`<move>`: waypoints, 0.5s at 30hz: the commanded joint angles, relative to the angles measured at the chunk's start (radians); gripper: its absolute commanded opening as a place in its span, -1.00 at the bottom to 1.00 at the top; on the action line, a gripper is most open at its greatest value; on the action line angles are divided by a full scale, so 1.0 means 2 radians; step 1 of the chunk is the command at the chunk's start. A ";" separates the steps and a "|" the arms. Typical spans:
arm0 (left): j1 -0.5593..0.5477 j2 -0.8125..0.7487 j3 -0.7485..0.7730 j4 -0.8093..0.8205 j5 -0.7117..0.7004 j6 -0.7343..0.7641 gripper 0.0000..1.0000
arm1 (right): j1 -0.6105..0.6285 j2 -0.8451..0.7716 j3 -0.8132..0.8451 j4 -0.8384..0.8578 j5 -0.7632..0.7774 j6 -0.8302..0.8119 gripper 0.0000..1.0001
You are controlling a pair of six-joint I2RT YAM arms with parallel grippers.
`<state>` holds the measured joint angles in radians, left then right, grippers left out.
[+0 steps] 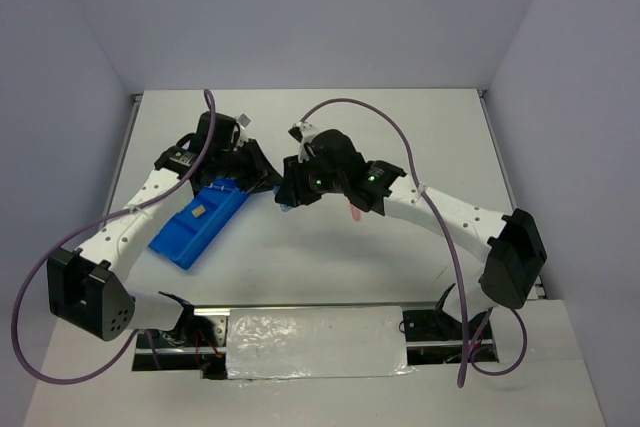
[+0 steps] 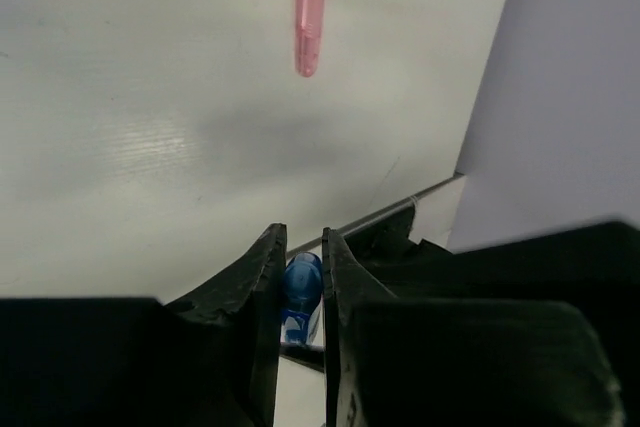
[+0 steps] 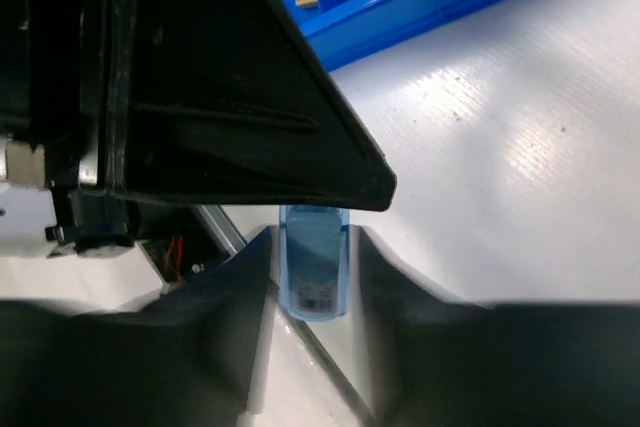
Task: Sort the stationery into containers
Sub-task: Place the stationery in the storage box.
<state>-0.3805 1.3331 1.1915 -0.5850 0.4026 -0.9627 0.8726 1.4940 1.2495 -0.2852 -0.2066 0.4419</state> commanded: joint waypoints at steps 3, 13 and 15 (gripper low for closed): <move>0.011 -0.018 0.052 -0.094 -0.097 0.029 -1.00 | -0.002 0.022 0.035 -0.007 0.014 0.008 0.64; 0.332 -0.030 -0.056 -0.182 -0.336 0.124 -1.00 | -0.081 -0.067 -0.056 -0.074 0.043 -0.018 0.99; 0.368 -0.026 -0.063 -0.175 -0.343 0.133 -1.00 | -0.086 -0.077 -0.080 -0.075 0.045 -0.023 1.00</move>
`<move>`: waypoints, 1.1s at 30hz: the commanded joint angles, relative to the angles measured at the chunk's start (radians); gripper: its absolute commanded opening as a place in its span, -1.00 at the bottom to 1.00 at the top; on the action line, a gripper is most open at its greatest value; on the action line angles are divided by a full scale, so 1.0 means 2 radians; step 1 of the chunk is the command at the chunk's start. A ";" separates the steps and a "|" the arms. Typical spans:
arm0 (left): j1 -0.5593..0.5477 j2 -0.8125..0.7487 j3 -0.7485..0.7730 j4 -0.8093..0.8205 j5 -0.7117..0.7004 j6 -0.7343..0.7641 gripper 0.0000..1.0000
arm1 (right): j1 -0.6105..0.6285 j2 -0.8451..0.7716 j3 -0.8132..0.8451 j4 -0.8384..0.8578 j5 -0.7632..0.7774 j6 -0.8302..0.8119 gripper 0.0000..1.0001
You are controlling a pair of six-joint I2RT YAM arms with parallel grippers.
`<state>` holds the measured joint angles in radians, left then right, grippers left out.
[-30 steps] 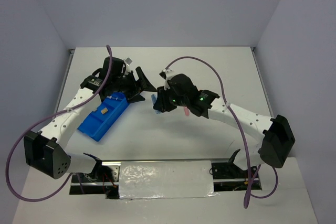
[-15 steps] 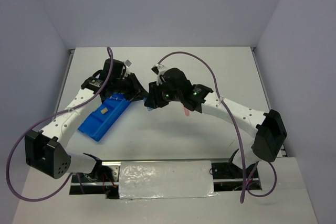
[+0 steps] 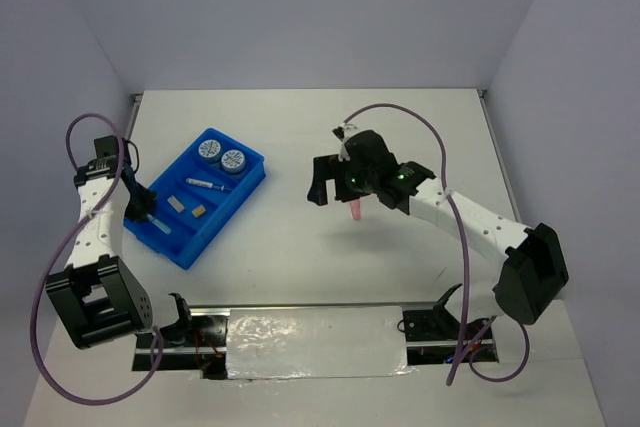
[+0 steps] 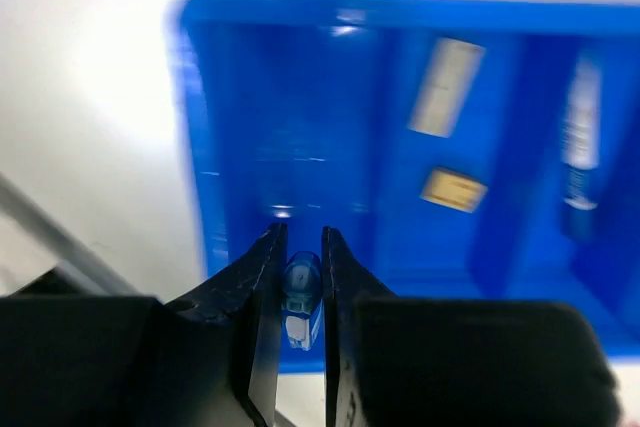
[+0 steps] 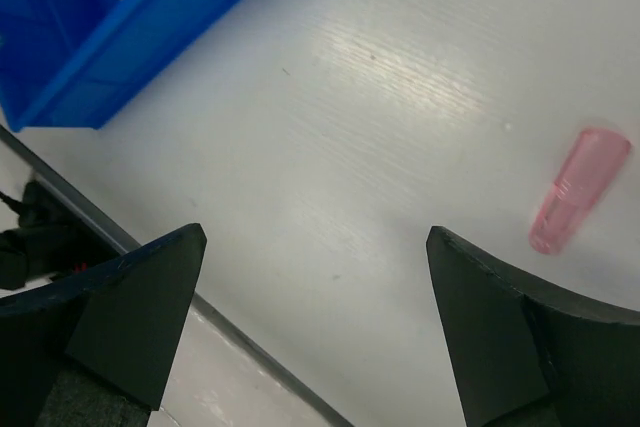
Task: Sort the stationery into containers
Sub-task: Place the stationery in the storage box, then pick up the stationery from the center of the board.
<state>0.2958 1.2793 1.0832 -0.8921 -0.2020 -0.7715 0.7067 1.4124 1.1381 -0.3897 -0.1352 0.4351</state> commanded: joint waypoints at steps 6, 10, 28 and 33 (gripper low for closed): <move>0.051 0.018 -0.028 0.007 -0.034 0.035 -0.91 | -0.018 -0.053 -0.063 -0.006 -0.005 -0.019 1.00; 0.052 0.023 -0.038 0.025 -0.033 0.025 -0.64 | -0.026 -0.047 -0.055 -0.011 -0.009 -0.030 1.00; 0.056 -0.050 0.010 -0.009 0.072 0.047 0.86 | -0.063 0.206 0.074 -0.111 0.138 -0.051 0.80; 0.054 -0.066 0.063 -0.029 0.129 0.074 0.91 | -0.067 0.254 0.089 -0.113 0.141 -0.046 0.70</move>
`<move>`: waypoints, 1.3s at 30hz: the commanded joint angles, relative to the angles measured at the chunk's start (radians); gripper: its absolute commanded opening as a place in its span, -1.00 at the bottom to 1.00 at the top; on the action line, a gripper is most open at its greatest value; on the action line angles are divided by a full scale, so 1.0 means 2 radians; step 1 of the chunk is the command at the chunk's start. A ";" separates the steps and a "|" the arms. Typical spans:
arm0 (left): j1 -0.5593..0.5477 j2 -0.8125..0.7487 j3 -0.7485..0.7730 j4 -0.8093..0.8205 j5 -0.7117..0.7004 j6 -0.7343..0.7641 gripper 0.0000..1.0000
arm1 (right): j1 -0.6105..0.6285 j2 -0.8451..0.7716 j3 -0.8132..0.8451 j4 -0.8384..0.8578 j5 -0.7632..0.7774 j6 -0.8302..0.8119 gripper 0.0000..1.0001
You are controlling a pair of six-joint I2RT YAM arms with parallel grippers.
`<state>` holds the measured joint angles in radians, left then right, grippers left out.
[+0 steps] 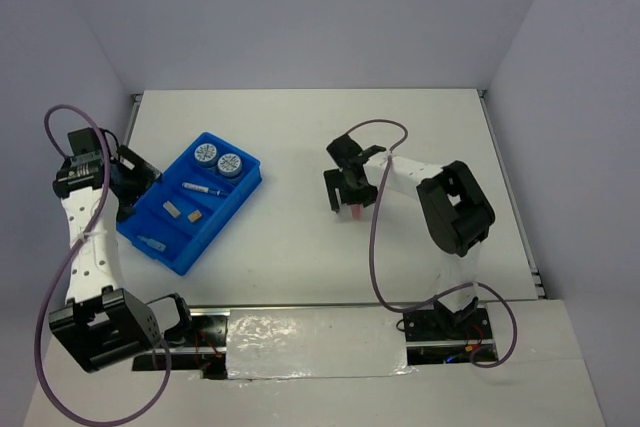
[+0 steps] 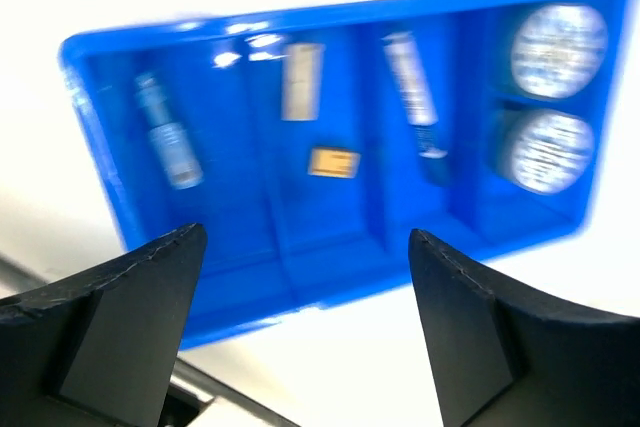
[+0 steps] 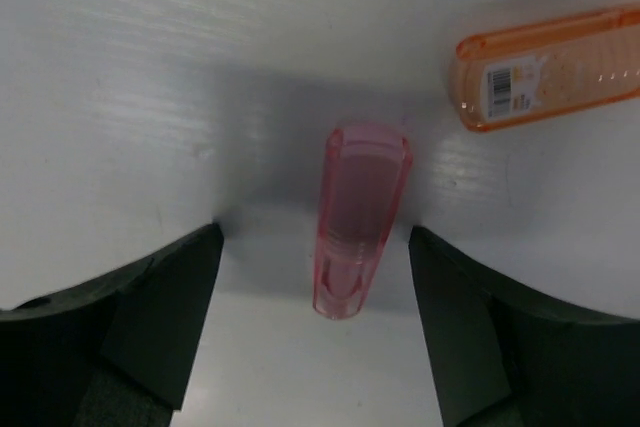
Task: Sort the stationery into containers
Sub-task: Pick up the stationery from the center of the board, then place the stationery in the storage box.
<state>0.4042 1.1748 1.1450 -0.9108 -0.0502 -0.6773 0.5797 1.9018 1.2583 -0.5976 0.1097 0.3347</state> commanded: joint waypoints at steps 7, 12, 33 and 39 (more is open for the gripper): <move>-0.082 -0.021 0.042 -0.009 0.128 0.038 0.93 | 0.002 -0.001 -0.015 0.029 -0.029 0.025 -0.40; -0.222 -0.018 0.035 0.035 0.129 -0.048 0.94 | 0.052 -0.111 -0.078 0.163 -0.171 -0.016 -0.88; -0.399 0.030 0.003 0.200 0.230 -0.166 0.44 | 0.094 -0.227 -0.062 0.284 -0.326 0.018 -0.76; -0.399 0.033 0.000 0.205 0.241 -0.163 -0.28 | 0.094 -0.209 -0.040 0.282 -0.328 0.029 -0.75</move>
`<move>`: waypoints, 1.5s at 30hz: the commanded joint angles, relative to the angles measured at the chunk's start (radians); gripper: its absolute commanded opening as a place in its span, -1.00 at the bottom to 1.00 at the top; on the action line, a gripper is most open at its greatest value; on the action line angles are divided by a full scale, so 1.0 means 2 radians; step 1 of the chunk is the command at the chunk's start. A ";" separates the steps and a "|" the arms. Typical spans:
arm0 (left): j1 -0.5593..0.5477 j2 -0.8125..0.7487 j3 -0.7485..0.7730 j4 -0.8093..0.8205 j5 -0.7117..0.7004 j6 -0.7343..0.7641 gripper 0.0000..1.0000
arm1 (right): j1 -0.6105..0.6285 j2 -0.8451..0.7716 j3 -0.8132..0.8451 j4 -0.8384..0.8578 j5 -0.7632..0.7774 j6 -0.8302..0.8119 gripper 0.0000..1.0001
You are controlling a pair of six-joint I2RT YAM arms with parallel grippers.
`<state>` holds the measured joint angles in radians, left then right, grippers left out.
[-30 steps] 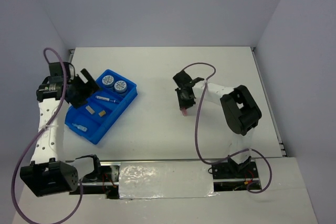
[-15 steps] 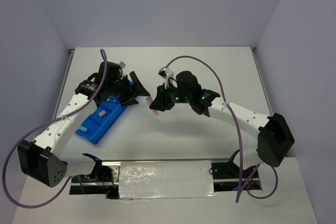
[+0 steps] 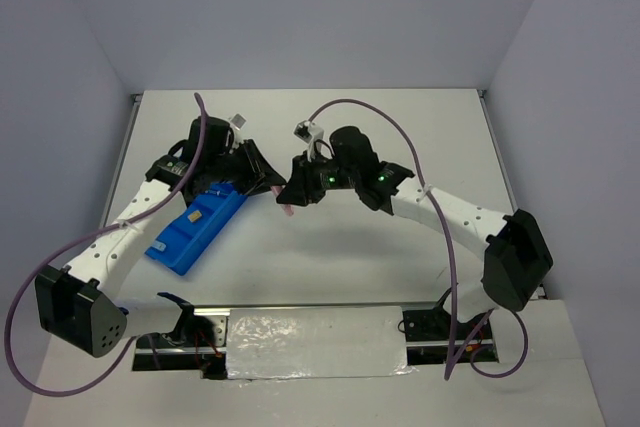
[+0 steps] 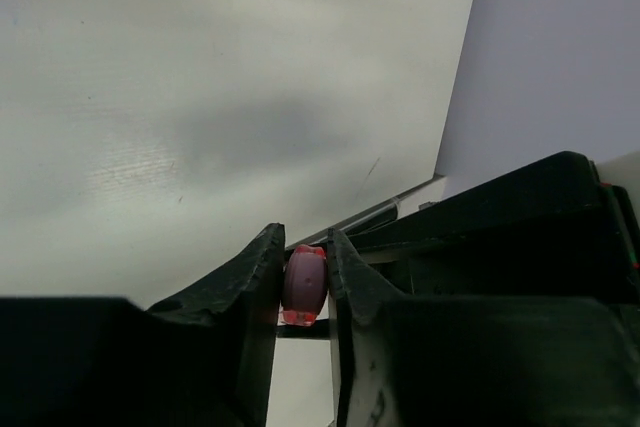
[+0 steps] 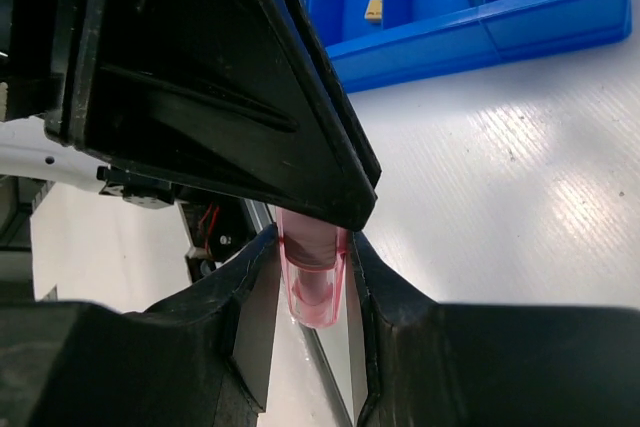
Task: Sort the stationery into containers
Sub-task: Place the stationery in the storage box.
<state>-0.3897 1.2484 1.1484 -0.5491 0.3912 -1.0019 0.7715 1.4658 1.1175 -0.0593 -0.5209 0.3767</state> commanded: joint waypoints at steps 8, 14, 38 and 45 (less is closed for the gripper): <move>-0.002 -0.005 0.027 -0.003 -0.007 0.026 -1.00 | -0.006 0.036 0.053 0.003 -0.002 0.029 -0.29; 0.122 -0.008 0.027 -0.217 -0.225 0.075 -1.00 | -0.037 0.007 0.024 -0.052 0.078 0.011 0.70; 0.418 -0.022 -0.112 -0.151 -0.278 0.180 0.35 | -0.110 -0.072 -0.043 -0.136 0.132 -0.036 0.80; 0.418 -0.054 -0.070 -0.184 -0.252 0.194 0.78 | -0.136 0.057 0.063 -0.308 0.348 0.090 1.00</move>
<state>0.4419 1.1919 0.9386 -0.8925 -0.1547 -0.6479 0.5262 1.4654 1.1351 -0.4812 -0.0891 0.4202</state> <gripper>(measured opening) 0.891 0.996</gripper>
